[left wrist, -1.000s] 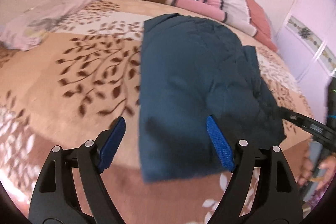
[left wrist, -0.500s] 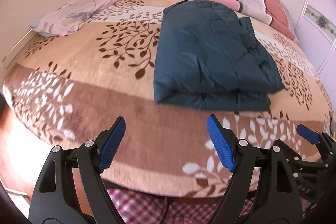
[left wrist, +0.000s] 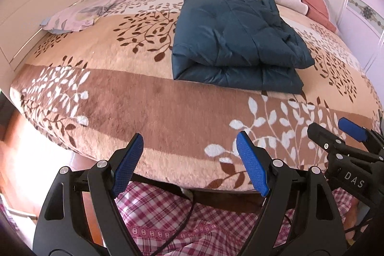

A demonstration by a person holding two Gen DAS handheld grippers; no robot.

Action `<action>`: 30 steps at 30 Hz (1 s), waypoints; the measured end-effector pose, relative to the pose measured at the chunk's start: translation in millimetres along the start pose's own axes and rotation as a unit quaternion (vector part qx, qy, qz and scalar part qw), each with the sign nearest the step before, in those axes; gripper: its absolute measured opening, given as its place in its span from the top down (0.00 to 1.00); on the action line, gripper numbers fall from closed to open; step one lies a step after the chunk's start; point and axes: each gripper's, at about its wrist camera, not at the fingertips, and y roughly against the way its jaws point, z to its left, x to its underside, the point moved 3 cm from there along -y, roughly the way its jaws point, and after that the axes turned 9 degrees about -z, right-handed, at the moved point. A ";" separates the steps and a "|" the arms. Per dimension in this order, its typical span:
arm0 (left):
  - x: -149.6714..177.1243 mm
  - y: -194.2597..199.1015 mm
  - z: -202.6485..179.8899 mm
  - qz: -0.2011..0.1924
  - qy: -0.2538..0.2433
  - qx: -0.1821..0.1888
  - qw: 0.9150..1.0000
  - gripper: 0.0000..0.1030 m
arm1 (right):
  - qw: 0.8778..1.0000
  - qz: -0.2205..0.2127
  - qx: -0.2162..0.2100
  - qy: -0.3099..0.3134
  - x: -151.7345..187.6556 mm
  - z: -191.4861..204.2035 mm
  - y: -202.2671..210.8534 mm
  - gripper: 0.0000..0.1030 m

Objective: Fold large clothes

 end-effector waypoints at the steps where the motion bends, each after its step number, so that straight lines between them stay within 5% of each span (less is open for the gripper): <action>1: 0.6 0.8 -0.1 0.000 -0.001 0.000 1.000 0.23 | 1.000 0.003 -0.001 -0.003 2.2 -0.5 0.6 0.22; 30: 16.4 4.5 -17.3 0.015 -0.020 0.002 1.000 0.23 | 1.000 0.017 0.006 -0.022 20.3 -8.4 5.9 0.22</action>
